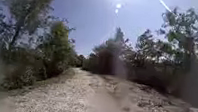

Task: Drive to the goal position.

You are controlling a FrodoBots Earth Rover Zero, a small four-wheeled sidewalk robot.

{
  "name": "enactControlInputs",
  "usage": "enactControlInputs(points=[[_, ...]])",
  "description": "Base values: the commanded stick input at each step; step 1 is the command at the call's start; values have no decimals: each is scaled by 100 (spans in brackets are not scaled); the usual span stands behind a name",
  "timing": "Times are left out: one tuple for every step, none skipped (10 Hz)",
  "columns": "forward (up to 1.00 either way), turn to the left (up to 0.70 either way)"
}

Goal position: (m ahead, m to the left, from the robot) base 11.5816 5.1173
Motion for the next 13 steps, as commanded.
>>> enactControlInputs(points=[[70, 0], [70, 0], [70, 0], [70, 0], [70, 0], [70, 0], [70, 1], [70, 12], [70, 14], [70, 14], [70, 14], [70, 14], [70, 5]])
